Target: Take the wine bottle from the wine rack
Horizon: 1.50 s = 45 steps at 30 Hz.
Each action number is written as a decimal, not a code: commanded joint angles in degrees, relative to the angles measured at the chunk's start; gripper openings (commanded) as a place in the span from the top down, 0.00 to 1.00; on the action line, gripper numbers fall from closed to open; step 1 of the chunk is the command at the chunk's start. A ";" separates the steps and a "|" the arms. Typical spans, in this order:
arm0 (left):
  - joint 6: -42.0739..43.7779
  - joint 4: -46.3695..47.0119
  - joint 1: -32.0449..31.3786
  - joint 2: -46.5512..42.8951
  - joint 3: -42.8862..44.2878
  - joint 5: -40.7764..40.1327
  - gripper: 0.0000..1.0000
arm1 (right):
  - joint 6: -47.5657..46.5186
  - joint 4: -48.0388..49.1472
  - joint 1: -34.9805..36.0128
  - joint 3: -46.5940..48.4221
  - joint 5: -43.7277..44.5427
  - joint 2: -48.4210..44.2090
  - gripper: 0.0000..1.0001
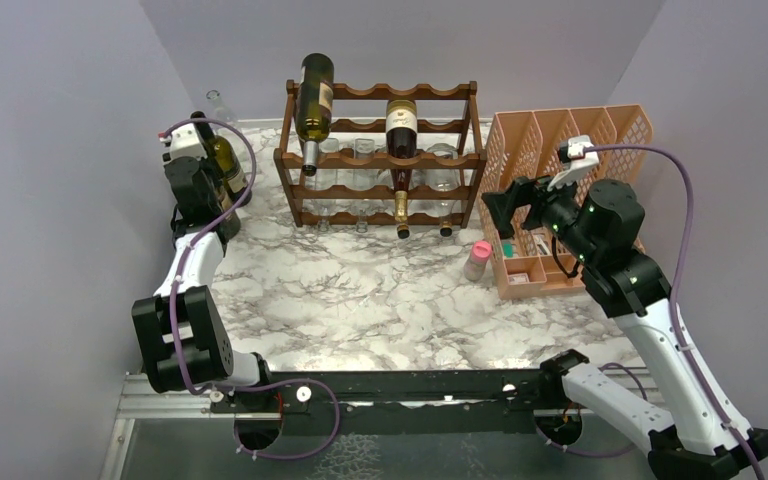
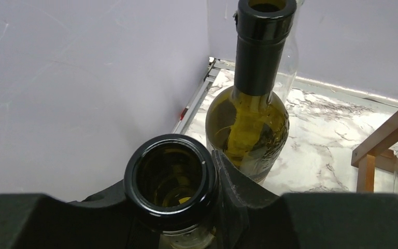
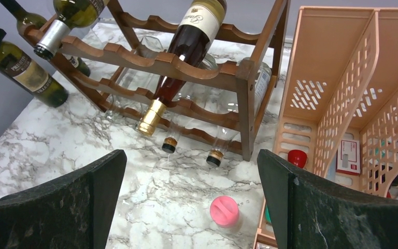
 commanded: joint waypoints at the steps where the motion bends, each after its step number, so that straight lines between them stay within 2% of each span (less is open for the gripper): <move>1: 0.67 6.60 0.40 -1.31 1.52 3.70 0.57 | 0.87 -0.22 0.27 3.64 -1.89 1.37 0.00; 3: 0.12 5.88 0.39 -1.75 1.74 3.51 0.45 | 1.61 -0.66 0.24 4.48 -2.51 2.29 0.00; 4: -0.02 5.36 0.37 -2.16 1.86 3.38 0.21 | 1.86 -0.95 0.29 4.88 -2.91 2.67 0.00; 5: -0.09 4.87 0.37 -2.66 1.86 3.35 0.10 | 2.04 -1.19 0.27 5.33 -3.43 3.15 0.00; 7: -0.36 3.53 0.43 -3.75 1.84 2.64 0.01 | 2.45 -1.66 0.25 6.04 -4.29 4.07 0.00; 12: -0.49 1.16 0.39 -8.91 2.51 2.30 0.01 | 3.44 -3.55 0.25 8.46 -5.80 6.42 0.00; 17: -0.73 -5.89 0.25 -9.87 9.24 5.26 0.01 | 5.66 -3.82 0.23 10.19 -7.97 9.21 0.00; 21: -1.69 -11.18 0.00 -9.86 15.28 12.93 0.01 | 7.96 -4.35 0.21 12.36 -11.05 12.72 0.00; 25: -7.47 -18.99 -0.01 -9.20 23.33 23.99 0.01 | 9.22 -4.47 0.20 12.51 -13.30 14.10 0.01; 28: -11.88 -15.11 0.00 -8.90 24.07 35.10 0.01 | 8.04 -6.53 0.25 12.18 -12.48 13.74 0.01; 32: -23.08 -9.18 0.01 -6.11 25.84 47.32 0.01 | 5.67 -9.03 0.25 12.18 -8.95 12.17 0.01; 34: -26.48 -5.33 -0.66 -5.03 25.83 49.84 0.01 | 4.84 -9.41 0.26 12.33 -7.58 11.27 0.00; 38: -22.62 -7.22 -6.36 -3.35 28.20 44.17 0.01 | 4.33 -7.66 0.26 10.68 -6.95 9.82 0.00; 41: -15.96 -18.95 -14.61 -0.23 35.98 33.23 0.01 | 4.62 -5.38 0.28 8.75 -7.94 9.68 0.00; 45: -15.09 -29.03 -18.41 6.06 44.21 25.90 0.02 | 4.87 -3.70 0.27 7.68 -9.13 10.97 0.00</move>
